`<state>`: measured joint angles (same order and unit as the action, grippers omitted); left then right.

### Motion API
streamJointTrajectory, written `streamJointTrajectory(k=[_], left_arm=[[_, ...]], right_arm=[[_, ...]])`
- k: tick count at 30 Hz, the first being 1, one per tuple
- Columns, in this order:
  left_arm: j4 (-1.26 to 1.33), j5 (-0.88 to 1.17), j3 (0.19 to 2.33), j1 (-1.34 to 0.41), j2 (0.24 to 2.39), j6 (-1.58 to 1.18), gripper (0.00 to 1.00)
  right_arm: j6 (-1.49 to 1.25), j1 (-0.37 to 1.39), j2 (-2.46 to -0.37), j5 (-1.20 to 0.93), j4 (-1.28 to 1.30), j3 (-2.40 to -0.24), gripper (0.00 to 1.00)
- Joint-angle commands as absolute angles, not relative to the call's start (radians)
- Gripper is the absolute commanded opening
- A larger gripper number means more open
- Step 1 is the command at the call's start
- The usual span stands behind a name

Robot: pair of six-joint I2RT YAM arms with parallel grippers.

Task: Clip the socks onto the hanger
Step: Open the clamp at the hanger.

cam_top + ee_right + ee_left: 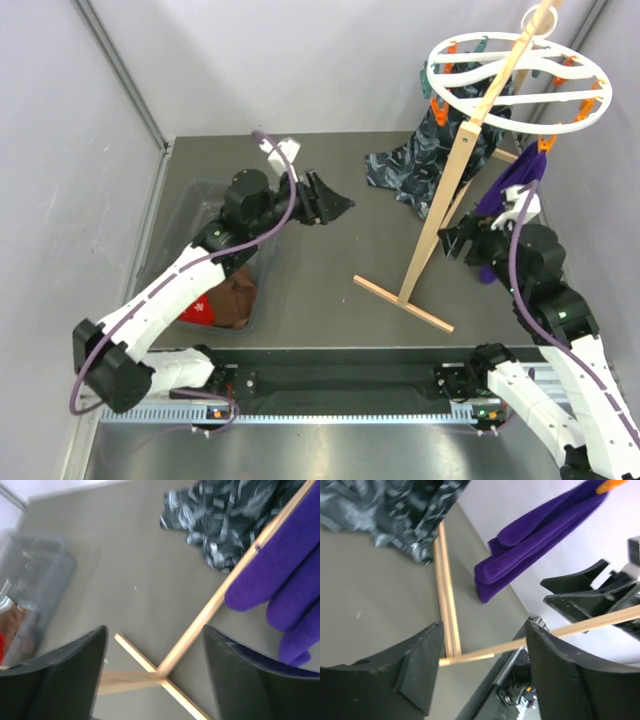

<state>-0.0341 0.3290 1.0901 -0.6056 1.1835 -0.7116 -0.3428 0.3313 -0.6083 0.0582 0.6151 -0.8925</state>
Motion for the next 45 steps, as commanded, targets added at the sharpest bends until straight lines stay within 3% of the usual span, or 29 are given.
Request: streamJointTrajectory(k=[1,5,6,7,10,16,22,28,31,40,45], left_arm=[[0.133,0.33,1.152,-0.629,1.253,-0.634,0.69],[0.277,0.408,1.195,-0.64,1.368,-0.621,0.58],[0.344,0.426,1.225,-0.643,1.394,-0.612,0.55],[0.382,0.445,1.238,-0.644,1.445,-0.603,0.49],[0.547,0.431,1.25,-0.646,1.502,-0.557,0.48],[0.704,0.368,1.281,-0.644,1.572,-0.494,0.51],[0.831,0.41,1.359,-0.643,1.685,-0.459,0.61],[0.995,0.455,1.471,-0.634,1.845,-0.477,0.59],[1.11,0.492,1.52,-0.634,1.934,-0.533,0.53],[1.171,0.721,2.04,-0.638,2.299,-0.771,0.52],[1.036,0.715,2.157,-0.666,2.376,-0.72,0.56]], right_arm=[[-0.376,0.322,-0.624,0.103,0.565,-1.006,0.73],[-0.373,0.322,-0.681,0.141,0.545,-1.098,0.64],[-0.359,0.322,-0.711,0.143,0.526,-1.135,0.59],[-0.351,0.321,-0.727,0.14,0.511,-1.15,0.46],[-0.319,0.319,-0.778,0.156,0.433,-1.196,0.36],[-0.285,0.319,-0.824,0.029,0.183,-1.193,0.37],[-0.29,0.319,-0.881,0.034,0.173,-1.244,0.37],[-0.287,0.318,-0.842,0.051,0.169,-1.224,0.37],[-0.287,0.318,-0.831,0.113,0.216,-1.247,0.43],[-0.316,0.318,-0.91,0.186,0.466,-1.399,0.55],[-0.33,0.316,-0.87,0.224,0.469,-1.376,0.59]])
